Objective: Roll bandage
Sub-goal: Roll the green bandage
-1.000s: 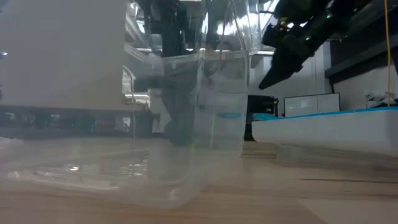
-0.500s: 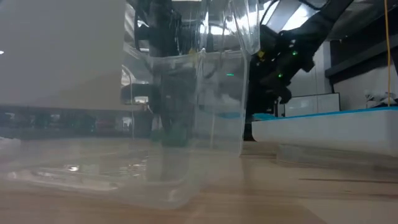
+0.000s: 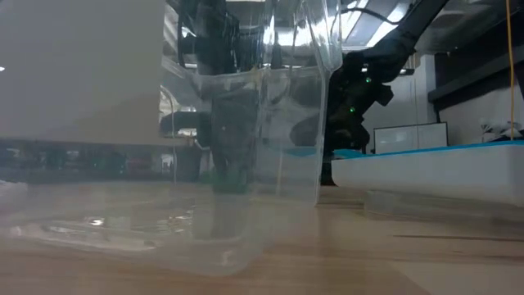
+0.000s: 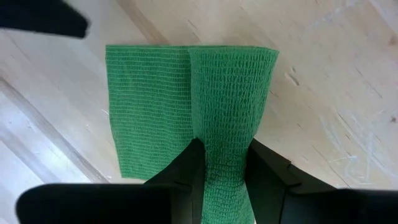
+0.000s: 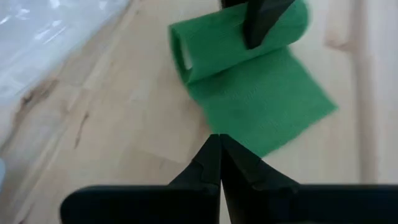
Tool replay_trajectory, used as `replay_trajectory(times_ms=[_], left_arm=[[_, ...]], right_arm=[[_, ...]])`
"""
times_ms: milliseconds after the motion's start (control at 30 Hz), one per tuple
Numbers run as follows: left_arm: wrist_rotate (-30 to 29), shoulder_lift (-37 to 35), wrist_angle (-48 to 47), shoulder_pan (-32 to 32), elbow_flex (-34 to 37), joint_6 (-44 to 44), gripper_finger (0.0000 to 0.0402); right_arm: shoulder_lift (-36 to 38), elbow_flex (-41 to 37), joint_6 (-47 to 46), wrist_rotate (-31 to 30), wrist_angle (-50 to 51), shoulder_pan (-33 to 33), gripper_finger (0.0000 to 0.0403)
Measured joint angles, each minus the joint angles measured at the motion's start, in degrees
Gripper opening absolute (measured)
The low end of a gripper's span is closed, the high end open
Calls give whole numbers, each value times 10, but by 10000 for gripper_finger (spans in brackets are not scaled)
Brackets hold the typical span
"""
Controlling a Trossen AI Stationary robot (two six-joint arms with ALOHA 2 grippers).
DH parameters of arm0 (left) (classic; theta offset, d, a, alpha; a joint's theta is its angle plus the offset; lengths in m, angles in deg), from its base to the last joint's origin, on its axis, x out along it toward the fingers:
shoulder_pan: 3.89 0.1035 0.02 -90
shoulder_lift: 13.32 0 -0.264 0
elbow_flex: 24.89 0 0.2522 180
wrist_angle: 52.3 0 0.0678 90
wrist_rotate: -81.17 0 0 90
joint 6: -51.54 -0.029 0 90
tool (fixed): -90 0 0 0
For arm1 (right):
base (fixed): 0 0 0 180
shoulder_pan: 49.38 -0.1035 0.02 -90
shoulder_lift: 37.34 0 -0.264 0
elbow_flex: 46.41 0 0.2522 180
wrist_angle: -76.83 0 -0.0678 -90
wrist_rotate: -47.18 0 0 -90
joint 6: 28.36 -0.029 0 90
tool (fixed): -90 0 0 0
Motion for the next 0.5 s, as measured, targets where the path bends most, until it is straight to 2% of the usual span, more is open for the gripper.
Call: replay_trajectory(times_ms=[200,500], left_arm=[[0,0,8,0,0,0,82],[-2,0,9,-8,0,4,82]], right_arm=[[-8,0,15,15,-12,0,7],[-8,0,44,2,-10,0,7]])
